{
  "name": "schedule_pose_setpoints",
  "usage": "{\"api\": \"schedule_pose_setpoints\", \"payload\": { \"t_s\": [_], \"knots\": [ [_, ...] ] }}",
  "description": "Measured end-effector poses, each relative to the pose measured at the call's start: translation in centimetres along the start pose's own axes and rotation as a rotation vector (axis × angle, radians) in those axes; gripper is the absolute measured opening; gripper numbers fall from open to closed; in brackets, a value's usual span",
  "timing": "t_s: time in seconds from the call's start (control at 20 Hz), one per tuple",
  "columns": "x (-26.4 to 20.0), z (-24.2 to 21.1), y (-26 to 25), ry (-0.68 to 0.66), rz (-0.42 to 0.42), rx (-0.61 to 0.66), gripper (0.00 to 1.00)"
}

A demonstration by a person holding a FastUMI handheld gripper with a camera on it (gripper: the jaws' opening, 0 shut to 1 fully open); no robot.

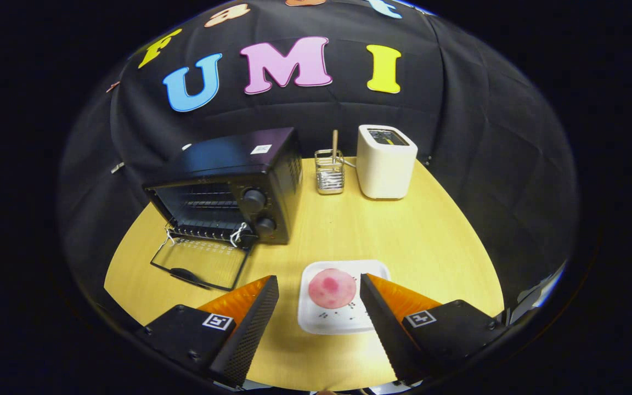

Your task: Open the toaster oven, put the food inside, and close the toaster oven door.

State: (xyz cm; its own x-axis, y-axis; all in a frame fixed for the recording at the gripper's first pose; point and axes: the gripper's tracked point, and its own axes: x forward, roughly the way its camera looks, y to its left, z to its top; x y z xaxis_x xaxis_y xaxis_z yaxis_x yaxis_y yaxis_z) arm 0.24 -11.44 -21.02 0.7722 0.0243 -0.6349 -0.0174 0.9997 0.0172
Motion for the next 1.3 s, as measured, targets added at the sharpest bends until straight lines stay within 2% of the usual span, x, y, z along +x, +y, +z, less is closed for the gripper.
{"api": "schedule_pose_setpoints", "payload": {
  "t_s": [0.35,0.85,1.15,1.3],
  "knots": [
    [1.3,-1.1,-5.5,0.057,0.003,-0.044,0.99],
    [6.1,-6.9,-8.7,0.32,0.084,-0.054,0.99],
    [8.4,-10.1,-10.7,0.427,0.081,-0.044,1.0],
    [8.9,-10.9,-11.0,0.456,0.08,-0.026,0.96]
  ]
}}
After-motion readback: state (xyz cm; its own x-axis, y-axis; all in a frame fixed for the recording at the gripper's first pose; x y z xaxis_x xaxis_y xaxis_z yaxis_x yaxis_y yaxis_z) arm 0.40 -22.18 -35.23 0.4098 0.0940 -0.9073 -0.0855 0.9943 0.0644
